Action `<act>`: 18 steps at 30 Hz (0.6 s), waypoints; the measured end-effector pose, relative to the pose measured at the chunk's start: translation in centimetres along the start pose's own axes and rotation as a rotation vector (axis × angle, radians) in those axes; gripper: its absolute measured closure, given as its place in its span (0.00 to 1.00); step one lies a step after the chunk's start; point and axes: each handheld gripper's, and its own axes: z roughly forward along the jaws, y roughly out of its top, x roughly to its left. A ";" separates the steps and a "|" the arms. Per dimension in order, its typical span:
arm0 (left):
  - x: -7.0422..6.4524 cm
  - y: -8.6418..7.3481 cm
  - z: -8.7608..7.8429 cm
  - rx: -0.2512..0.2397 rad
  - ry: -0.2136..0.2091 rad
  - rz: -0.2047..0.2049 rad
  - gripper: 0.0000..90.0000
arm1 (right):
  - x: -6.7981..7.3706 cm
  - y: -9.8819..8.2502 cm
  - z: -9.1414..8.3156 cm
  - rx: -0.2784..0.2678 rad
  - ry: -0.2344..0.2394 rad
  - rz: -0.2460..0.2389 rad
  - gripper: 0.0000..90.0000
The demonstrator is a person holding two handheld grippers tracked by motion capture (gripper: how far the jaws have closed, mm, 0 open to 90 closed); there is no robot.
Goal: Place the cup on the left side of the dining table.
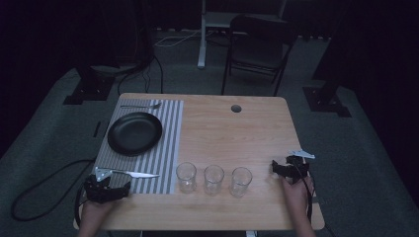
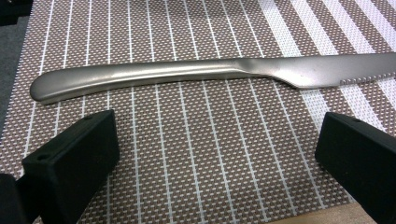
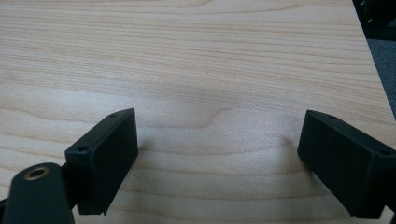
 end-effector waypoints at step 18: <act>0.2 -0.1 -0.1 -0.001 -0.015 0.016 0.00 | 0.0 0.0 0.0 0.000 0.000 0.000 0.13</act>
